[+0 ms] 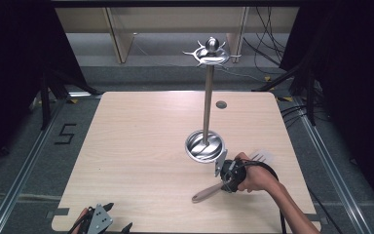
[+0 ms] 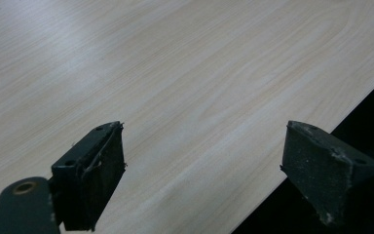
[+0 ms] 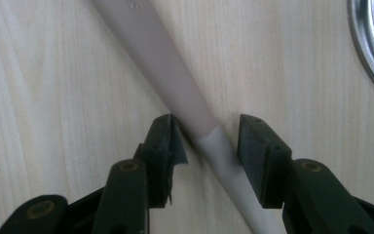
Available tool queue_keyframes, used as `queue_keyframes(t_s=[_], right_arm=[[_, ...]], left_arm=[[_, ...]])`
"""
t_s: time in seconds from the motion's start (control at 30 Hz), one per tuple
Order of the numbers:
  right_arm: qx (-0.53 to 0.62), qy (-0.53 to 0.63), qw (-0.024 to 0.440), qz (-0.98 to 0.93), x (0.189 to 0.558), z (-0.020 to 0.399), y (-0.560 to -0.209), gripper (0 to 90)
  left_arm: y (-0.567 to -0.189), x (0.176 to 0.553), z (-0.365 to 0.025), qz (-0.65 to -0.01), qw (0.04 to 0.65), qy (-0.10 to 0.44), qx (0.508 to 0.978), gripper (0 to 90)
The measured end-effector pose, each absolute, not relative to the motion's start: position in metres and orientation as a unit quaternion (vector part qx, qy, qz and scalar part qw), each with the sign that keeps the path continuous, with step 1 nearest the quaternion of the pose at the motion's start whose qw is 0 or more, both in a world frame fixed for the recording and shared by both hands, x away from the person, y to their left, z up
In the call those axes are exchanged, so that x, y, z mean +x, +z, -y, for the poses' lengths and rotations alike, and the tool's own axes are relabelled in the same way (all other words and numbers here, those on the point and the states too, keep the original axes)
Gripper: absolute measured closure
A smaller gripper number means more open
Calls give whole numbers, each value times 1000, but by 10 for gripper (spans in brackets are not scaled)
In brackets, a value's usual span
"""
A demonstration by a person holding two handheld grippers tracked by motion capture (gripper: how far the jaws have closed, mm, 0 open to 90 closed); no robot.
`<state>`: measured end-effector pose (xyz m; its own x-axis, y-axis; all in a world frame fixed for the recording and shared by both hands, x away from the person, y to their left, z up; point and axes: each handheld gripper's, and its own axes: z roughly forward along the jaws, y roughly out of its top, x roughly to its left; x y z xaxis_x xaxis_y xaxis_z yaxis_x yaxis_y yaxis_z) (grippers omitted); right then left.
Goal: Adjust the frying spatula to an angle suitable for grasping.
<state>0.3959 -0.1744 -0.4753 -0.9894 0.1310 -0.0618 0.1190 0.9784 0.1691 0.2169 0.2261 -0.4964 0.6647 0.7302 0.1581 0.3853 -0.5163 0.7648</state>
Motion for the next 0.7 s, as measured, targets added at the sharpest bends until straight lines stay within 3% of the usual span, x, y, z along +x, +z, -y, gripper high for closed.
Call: queue_keyframes(t_s=[0.4,0.7], right_arm=[[50,28,23,-998,387,163,-473,718],[21,-23,19,-999,383,153,-472,753]], left_arm=[[-497,217,-226,-336,364,238,835,150],[-496,215,-225,-340,373,239,829,150]])
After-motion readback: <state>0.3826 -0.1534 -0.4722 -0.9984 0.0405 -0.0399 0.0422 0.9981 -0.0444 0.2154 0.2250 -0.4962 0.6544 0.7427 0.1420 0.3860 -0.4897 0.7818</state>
